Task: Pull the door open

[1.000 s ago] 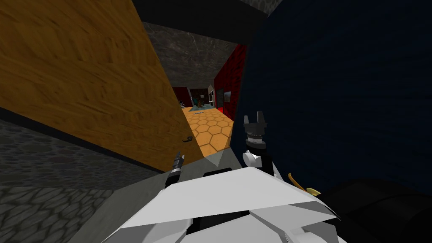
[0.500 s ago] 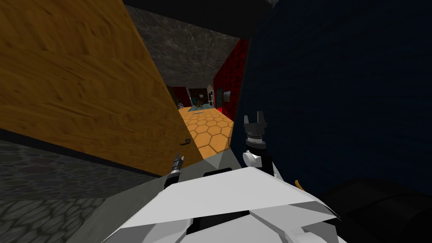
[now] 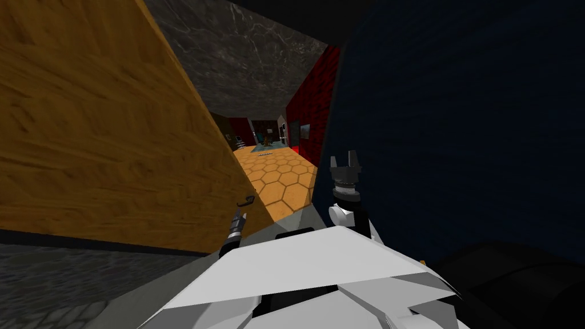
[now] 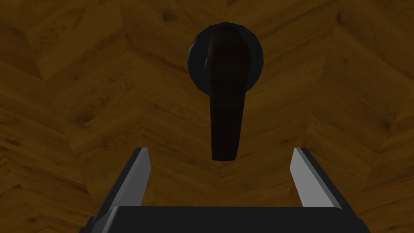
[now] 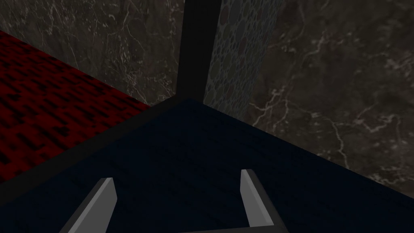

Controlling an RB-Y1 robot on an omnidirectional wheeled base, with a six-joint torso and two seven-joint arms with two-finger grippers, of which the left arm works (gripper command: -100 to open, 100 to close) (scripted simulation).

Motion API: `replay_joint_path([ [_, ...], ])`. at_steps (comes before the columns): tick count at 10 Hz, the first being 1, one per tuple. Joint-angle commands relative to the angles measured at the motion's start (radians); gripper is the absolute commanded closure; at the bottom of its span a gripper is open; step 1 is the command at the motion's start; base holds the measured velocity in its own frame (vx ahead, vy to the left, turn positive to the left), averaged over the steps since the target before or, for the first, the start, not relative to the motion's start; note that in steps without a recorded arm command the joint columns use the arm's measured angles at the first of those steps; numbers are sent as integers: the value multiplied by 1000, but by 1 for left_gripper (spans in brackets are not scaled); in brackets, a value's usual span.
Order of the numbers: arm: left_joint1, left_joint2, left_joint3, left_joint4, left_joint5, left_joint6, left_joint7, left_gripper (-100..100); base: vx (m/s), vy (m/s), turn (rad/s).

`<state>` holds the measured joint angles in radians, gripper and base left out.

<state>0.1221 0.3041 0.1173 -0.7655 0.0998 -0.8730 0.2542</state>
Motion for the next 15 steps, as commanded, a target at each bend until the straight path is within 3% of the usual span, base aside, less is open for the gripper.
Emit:
replay_joint_path([
  [1,-2,2,10,17,6,-11,0,-100,209,-14,-100],
  [5,-2,7,21,34,13,-21,3,-100,161,43,-62],
  [6,-2,7,21,34,13,-21,3,100,-9,-2,16],
  [11,-2,7,21,34,13,-21,3,100,-16,-4,1],
  [15,35,37,-11,31,-7,-59,44,100,-183,31,-116],
])
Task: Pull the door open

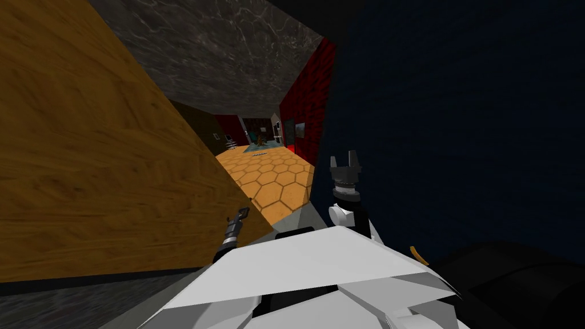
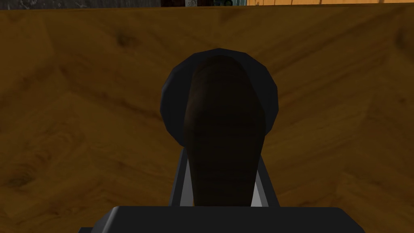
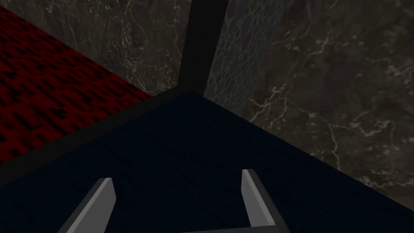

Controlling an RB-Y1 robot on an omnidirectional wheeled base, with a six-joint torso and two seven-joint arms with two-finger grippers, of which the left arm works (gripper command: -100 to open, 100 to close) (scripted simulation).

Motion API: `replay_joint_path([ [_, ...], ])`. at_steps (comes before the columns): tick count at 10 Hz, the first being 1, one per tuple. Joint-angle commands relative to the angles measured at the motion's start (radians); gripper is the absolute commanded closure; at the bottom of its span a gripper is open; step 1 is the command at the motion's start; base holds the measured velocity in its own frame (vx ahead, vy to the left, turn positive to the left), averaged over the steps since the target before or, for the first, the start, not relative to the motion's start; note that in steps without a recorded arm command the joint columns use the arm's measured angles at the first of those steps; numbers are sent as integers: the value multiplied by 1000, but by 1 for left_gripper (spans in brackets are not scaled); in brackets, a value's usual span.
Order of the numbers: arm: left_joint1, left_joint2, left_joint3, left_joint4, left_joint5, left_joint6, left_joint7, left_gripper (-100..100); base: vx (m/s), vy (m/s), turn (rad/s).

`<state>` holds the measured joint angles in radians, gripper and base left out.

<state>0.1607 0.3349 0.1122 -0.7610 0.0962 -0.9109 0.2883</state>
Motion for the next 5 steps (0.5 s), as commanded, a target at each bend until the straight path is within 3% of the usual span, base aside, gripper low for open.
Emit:
replay_joint_path([
  [1,6,14,-15,25,-9,-32,22,100,-220,16,-109],
  [5,43,46,-50,18,-30,-77,68,100,-218,45,-125],
])
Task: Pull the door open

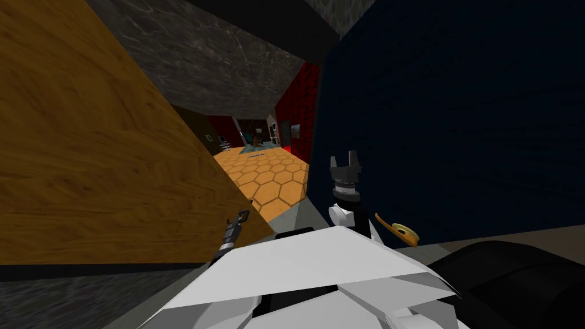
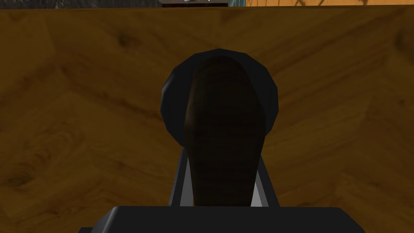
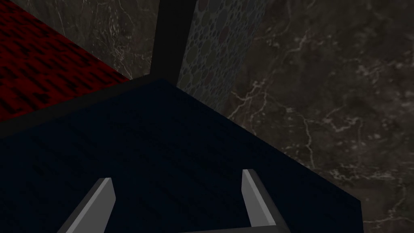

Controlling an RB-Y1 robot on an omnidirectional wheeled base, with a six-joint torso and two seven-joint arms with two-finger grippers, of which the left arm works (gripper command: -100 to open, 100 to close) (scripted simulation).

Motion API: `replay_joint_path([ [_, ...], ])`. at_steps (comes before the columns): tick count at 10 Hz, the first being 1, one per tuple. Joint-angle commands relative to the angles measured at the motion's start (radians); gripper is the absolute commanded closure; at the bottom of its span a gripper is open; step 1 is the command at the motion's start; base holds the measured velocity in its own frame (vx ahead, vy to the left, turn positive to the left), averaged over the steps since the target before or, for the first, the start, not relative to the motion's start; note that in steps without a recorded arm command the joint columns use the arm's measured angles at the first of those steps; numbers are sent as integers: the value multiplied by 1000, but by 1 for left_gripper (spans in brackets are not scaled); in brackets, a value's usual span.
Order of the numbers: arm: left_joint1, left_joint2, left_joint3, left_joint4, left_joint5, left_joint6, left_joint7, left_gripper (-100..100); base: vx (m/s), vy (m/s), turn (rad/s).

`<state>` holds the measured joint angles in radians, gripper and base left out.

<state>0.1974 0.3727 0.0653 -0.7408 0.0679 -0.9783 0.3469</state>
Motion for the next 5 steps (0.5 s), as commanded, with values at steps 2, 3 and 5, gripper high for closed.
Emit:
replay_joint_path([
  [2,21,10,-11,7,-7,-33,15,100,-128,24,-89],
  [3,26,13,-14,9,-8,-41,19,100,-201,46,-178],
  [5,49,27,-23,15,-15,-78,35,100,-176,33,-133],
])
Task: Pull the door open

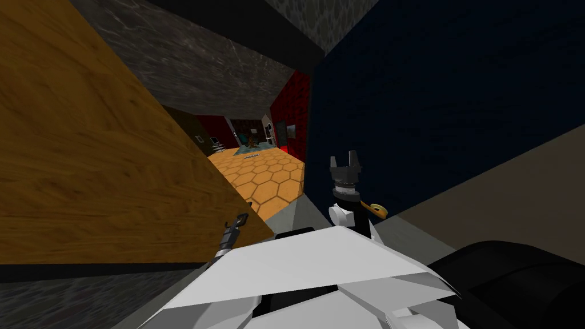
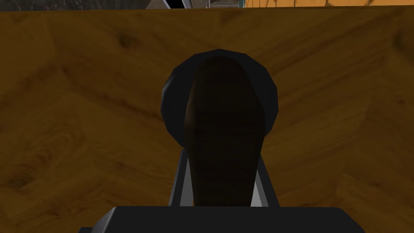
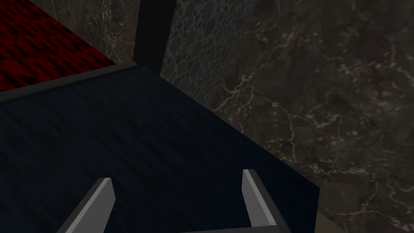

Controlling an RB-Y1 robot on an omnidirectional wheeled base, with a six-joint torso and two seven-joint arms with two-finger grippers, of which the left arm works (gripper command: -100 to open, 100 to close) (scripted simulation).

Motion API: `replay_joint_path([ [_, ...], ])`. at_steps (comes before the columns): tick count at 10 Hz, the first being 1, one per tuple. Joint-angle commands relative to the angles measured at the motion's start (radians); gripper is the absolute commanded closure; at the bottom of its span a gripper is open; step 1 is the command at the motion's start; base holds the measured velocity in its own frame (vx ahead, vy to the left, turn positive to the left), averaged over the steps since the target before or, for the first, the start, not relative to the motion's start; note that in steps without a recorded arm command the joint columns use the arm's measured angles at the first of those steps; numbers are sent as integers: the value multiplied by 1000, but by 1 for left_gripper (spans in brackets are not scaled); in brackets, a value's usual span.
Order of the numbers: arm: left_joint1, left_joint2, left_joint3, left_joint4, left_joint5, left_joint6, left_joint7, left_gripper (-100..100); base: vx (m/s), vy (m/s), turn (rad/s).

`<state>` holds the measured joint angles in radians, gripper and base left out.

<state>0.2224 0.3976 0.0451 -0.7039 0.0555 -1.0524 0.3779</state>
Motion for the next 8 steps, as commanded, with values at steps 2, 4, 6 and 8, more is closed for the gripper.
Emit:
replay_joint_path([
  [2,42,13,-11,-18,-7,-33,16,100,-160,42,-106],
  [4,63,26,-20,-12,-13,-68,31,100,-197,33,-144],
  [6,63,30,-22,-9,-14,-71,34,100,-149,27,-93],
  [8,28,28,-38,21,-1,-62,28,100,-176,32,-118],
])
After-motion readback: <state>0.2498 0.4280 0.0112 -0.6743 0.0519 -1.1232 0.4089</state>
